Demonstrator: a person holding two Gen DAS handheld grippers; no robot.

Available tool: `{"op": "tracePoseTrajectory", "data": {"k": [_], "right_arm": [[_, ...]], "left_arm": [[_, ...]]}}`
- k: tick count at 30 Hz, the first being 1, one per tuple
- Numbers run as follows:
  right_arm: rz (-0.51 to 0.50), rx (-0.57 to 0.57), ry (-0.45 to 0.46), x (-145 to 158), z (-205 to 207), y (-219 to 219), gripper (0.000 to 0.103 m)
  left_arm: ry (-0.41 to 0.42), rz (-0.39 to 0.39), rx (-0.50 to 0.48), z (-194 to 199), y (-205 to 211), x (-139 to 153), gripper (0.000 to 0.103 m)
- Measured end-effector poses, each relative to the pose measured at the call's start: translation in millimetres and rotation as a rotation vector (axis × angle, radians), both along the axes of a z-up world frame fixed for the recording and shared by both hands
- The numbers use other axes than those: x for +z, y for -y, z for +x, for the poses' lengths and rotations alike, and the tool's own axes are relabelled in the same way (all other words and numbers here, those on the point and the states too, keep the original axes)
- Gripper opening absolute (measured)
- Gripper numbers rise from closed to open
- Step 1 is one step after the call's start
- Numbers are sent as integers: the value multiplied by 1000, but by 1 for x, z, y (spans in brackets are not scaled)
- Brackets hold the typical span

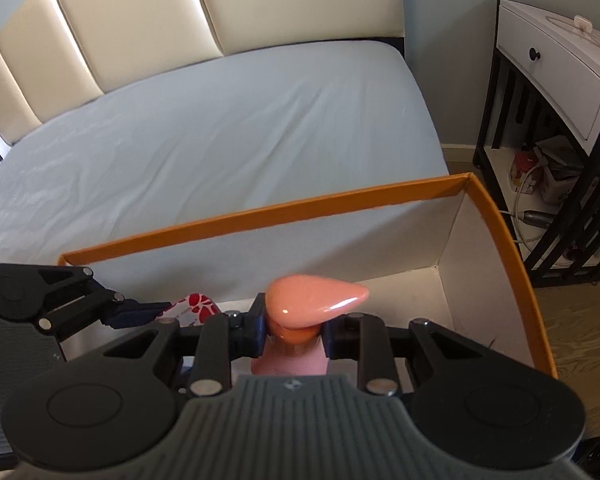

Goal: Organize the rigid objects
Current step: 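Lower the pink bottle into the box and open the right gripper while the left drops the tin in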

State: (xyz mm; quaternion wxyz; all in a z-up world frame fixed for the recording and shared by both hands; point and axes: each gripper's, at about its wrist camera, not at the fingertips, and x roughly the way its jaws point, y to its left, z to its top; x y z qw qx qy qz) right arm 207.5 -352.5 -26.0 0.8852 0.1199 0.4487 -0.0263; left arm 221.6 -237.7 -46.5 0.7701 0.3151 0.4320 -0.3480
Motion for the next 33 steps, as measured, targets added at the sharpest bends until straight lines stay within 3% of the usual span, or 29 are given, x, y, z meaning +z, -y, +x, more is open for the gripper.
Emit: {"op": "tracePoseTrajectory", "data": {"k": [6,13,14,17,22,24,26,33], "right_arm": [[-10,44,-66,-18,10,-8,26],[-17,76,-70,-14,5,-18,31],[-19,77,-71,-14,4,-18,31],[-24,74,-76,-13,1,-18,34],[-5,75,-77,-5,-4,-20,51],[-33,73,-65,-1,-8,-23,62],[-59,70,-49,5,-12,-26,65],[-111,78,38,34,-34,-35,65]], "left_arm": [[-44,37,-17,8,10,-7,58],[-47,60,35,13,13,-10,60],[-40,61,35,12,13,-10,62],[-39,57,28,10,11,-8,84],[-24,46,30,2,4,-3,84],[-16,20,40,-3,-2,4,84],[-24,-19,52,-8,-9,14,84],[28,-183,136,-37,-44,58,84]]}}
